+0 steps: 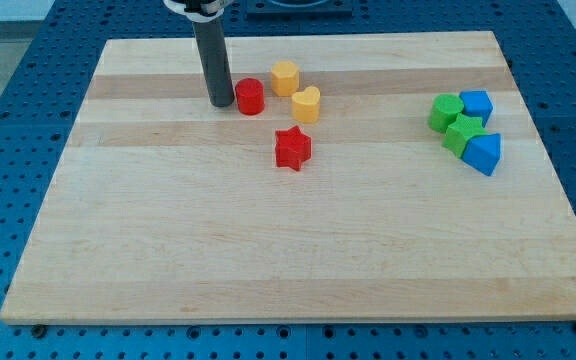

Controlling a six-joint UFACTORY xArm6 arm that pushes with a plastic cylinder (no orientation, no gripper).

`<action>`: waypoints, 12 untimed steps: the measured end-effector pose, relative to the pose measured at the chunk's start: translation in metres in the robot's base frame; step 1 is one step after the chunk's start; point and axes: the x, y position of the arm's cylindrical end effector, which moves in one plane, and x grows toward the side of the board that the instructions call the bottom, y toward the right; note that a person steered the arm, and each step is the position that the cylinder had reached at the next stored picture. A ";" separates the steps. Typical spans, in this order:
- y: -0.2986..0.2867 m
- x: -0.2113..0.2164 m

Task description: Slide the red circle right a bit

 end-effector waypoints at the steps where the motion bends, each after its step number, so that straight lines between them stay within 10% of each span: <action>1: -0.001 0.000; 12: -0.018 -0.010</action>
